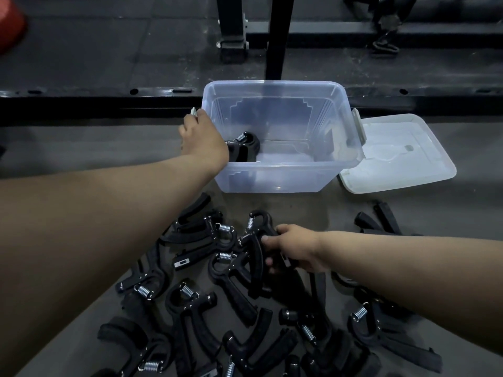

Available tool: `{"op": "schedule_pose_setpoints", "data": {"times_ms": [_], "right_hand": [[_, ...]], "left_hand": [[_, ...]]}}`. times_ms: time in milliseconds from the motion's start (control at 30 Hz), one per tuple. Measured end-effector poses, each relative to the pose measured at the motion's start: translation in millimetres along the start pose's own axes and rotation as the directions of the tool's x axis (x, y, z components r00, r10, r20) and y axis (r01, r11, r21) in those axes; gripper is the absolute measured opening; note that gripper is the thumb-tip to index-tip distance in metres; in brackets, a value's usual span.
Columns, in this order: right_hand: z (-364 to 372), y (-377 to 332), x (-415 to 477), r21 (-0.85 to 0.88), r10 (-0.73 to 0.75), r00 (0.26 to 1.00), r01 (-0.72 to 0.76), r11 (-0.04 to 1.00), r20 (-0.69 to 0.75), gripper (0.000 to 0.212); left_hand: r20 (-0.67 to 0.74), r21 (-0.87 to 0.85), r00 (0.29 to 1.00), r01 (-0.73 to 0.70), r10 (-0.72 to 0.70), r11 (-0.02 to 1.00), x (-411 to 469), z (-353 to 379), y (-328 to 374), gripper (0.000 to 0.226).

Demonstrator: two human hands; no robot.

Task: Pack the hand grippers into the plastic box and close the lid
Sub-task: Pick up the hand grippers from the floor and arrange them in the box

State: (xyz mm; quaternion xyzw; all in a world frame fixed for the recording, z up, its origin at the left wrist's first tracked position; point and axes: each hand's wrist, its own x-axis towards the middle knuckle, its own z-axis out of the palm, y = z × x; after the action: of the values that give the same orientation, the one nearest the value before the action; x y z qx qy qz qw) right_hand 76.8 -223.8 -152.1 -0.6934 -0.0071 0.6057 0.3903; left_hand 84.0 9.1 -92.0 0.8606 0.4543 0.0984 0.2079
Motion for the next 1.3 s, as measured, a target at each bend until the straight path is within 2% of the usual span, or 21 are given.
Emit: {"op": "schedule_pose_setpoints", "data": {"times_ms": [67,133,167,233,333,400,467,567,700,800,967,1033,1167,1300], "right_hand": [[-5.6,-6.0,-2.5,0.177,-0.001,0.990,-0.024,0.984,0.138,0.033],[-12.2,-13.1,-7.9,0.194,-0.019,0.967,-0.032,0.980,0.253,0.052],[-15.3,-18.4,-13.7,0.192,-0.029,0.948,-0.034,0.981,0.316,0.053],[-21.8,-32.1,-27.1,0.180,-0.049,0.891,-0.037,0.983,0.452,0.042],[-33.7,-57.4,-46.8,0.191,-0.121,0.747,-0.008,0.982,0.653,0.027],[-40.5,-75.1,-55.5,0.198,-0.157,0.716,0.026,0.980,0.680,0.026],[-44.7,-93.9,-64.3,0.245,-0.207,0.750,0.062,0.968,0.628,0.033],[-49.6,-128.3,-72.7,0.340,-0.305,0.836,0.153,0.928,0.456,0.038],[-55.8,-166.5,-55.6,0.375,-0.320,0.944,0.268,0.888,0.085,0.009],[-57.0,-179.2,-38.9,0.346,-0.274,0.954,0.299,0.889,-0.120,0.014],[-56.0,-182.7,-3.1,0.401,-0.091,0.972,0.174,0.899,-0.219,0.012],[-56.9,-183.5,12.3,0.318,-0.021,0.973,0.096,0.943,-0.231,0.016],[-56.8,-194.7,23.4,0.114,0.055,0.966,-0.027,0.993,-0.254,0.012],[-57.7,-206.9,29.1,0.064,0.065,0.948,-0.048,0.997,-0.311,0.012]], "left_hand": [[-0.002,-0.004,1.000,-0.004,0.004,1.000,-0.4,0.4,-0.4,0.068],[0.001,-0.006,1.000,-0.006,0.006,1.000,-0.2,0.1,-1.1,0.068],[0.004,-0.007,1.000,-0.007,0.007,1.000,-0.2,-0.3,-1.2,0.068],[0.011,-0.008,1.000,-0.008,0.008,1.000,-0.4,-1.4,-1.3,0.068],[0.014,-0.005,1.000,-0.003,0.003,1.000,-2.2,-2.5,0.2,0.069],[0.017,0.002,1.000,0.003,-0.003,1.000,-2.1,-2.3,0.8,0.070],[0.022,0.005,1.000,0.004,-0.004,1.000,-1.5,-3.0,0.7,0.071],[0.040,0.008,0.999,-0.026,0.026,1.000,-1.8,-4.5,-0.1,0.069],[0.027,0.003,1.000,-0.009,0.009,1.000,-6.0,-6.8,2.4,0.070],[0.030,0.025,1.000,-0.010,0.009,1.000,-7.4,-8.0,3.4,0.068],[0.022,0.117,0.999,0.037,-0.040,0.992,1.4,-14.0,12.4,0.053],[0.013,0.131,0.999,0.050,-0.052,0.990,4.0,-12.7,13.9,0.053],[-0.030,0.208,0.999,-0.018,0.025,0.978,3.3,-1.2,6.8,0.070],[-0.026,0.189,0.998,-0.044,0.049,0.981,3.4,1.6,3.2,0.075]]}}
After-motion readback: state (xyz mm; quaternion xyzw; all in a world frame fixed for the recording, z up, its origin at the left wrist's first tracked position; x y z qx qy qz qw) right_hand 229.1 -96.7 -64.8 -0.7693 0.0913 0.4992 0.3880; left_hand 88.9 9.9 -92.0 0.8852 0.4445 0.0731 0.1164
